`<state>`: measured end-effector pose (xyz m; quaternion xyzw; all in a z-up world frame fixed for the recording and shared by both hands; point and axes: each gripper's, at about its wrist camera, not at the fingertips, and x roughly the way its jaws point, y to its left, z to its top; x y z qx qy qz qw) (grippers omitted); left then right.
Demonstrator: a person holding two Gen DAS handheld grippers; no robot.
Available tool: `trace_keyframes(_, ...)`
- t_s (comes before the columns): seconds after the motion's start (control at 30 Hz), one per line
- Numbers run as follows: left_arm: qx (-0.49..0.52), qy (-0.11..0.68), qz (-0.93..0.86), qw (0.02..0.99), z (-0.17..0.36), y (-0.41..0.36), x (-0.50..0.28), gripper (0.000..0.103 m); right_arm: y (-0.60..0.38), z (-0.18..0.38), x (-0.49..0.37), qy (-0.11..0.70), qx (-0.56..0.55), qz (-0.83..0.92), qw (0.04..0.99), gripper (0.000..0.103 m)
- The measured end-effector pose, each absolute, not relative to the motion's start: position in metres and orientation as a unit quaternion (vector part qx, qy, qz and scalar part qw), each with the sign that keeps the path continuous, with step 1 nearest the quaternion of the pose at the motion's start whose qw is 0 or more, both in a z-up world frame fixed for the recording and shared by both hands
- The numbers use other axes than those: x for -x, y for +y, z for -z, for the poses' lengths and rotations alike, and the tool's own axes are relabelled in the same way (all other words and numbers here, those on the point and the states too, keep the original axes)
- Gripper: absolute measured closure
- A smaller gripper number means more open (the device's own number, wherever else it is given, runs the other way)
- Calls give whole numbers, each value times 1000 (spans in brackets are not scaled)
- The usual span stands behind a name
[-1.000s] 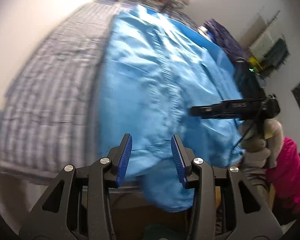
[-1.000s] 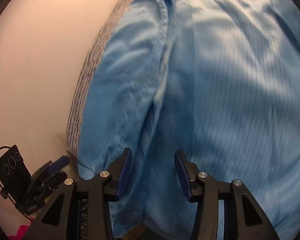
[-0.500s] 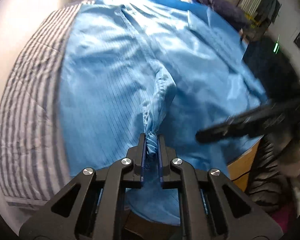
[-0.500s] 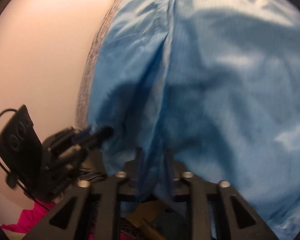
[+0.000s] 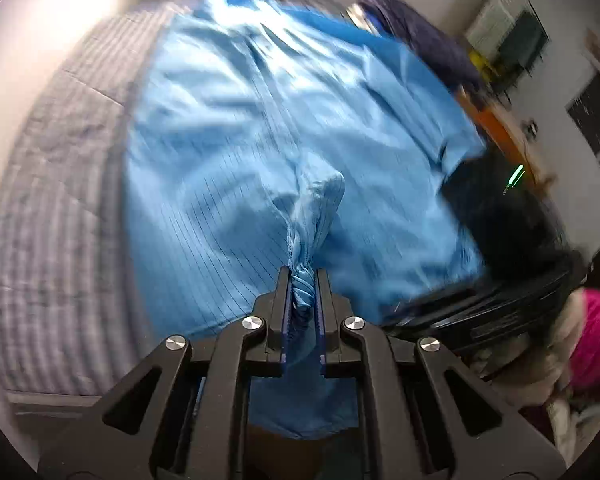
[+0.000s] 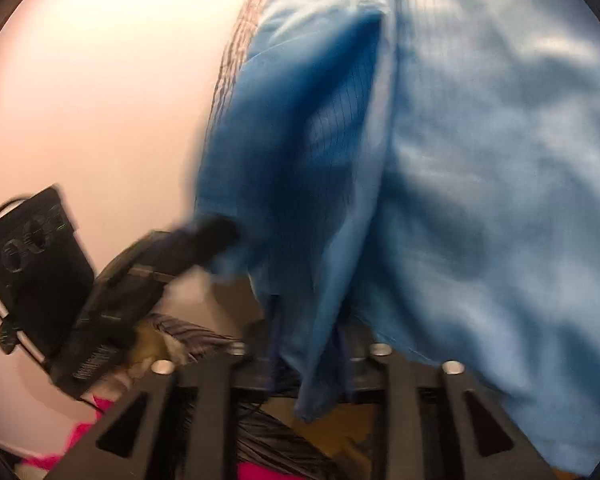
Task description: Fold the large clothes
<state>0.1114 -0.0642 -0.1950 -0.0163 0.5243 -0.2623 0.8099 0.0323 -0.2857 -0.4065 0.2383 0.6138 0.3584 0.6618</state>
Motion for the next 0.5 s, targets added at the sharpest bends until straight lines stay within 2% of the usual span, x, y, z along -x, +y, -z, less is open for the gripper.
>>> trace_keyframes(0.07,-1,541,263,799,209,-76,-107,91,-294,392,-31,603,-202,-350,688,68)
trace_keyframes(0.13,-5,541,266,798,211,-78,-103,82,-306,380,-30,591,-182,-344,706,66)
trace_keyframes(0.37,41,488,241,838,169,-24,-77,78,-331,357,-53,555,-190,-323,743,62)
trace_keyframes(0.5,63,483,190,852,170,0,-87,78,-308,347,-73,525,-152,-323,773,69)
